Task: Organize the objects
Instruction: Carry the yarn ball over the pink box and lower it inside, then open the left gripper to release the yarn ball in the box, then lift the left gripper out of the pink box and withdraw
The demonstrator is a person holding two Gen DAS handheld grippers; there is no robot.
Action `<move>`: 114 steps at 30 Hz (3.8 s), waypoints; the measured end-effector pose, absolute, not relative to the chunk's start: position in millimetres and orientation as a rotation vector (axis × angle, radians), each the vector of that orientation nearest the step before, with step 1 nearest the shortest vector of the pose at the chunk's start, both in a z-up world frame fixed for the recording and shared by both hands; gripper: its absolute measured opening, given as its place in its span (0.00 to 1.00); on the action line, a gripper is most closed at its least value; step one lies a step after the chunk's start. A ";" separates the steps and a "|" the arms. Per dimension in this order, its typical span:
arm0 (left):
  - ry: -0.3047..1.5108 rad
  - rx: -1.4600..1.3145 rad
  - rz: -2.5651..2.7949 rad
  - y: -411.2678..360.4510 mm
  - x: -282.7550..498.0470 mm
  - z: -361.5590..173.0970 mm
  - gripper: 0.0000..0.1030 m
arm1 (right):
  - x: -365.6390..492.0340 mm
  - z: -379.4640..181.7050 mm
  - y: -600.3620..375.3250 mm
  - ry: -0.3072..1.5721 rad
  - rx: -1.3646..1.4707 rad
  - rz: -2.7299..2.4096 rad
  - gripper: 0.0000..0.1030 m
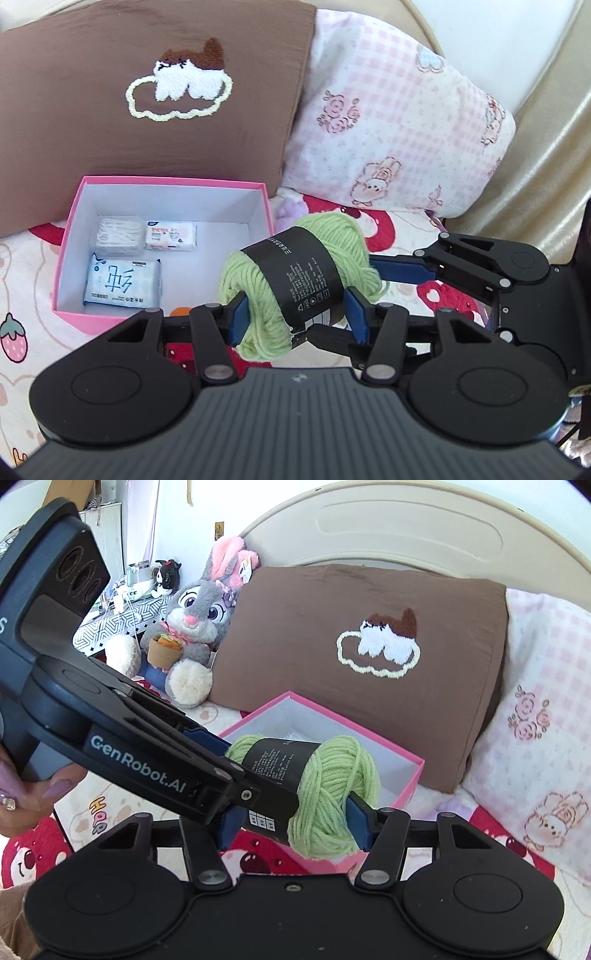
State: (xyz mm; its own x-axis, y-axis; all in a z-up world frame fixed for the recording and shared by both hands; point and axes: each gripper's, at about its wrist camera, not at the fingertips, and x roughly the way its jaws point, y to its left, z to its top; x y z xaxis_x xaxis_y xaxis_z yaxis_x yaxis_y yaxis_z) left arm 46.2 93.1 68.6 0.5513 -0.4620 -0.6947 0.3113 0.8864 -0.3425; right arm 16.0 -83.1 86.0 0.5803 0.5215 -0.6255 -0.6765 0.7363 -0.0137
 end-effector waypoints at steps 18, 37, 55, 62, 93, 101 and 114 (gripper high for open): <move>0.960 -0.303 -0.327 145.2 140.7 0.9 0.49 | 100.2 14.4 -19.1 0.762 -0.252 0.739 0.60; 1.091 -0.363 -0.267 166.2 201.6 -79.3 0.49 | 166.6 -55.4 0.1 0.962 -0.097 0.729 0.57; 1.082 -0.355 -0.252 165.7 208.5 -107.0 0.47 | 173.3 -58.9 -6.0 0.945 -0.108 0.752 0.47; 1.083 -0.372 -0.258 162.0 207.9 -116.8 0.46 | 172.6 -62.9 -8.4 0.935 -0.153 0.729 0.45; 1.036 -0.178 -0.210 136.4 109.4 -14.6 0.62 | 109.1 2.9 -43.3 0.893 -0.209 0.798 0.55; 0.996 -0.227 -0.214 137.7 73.0 15.9 0.64 | 74.1 33.6 -62.1 0.860 -0.267 0.826 0.57; 1.020 -0.193 -0.361 101.5 24.0 37.7 0.65 | 39.0 64.7 -102.4 0.880 -0.241 0.809 0.60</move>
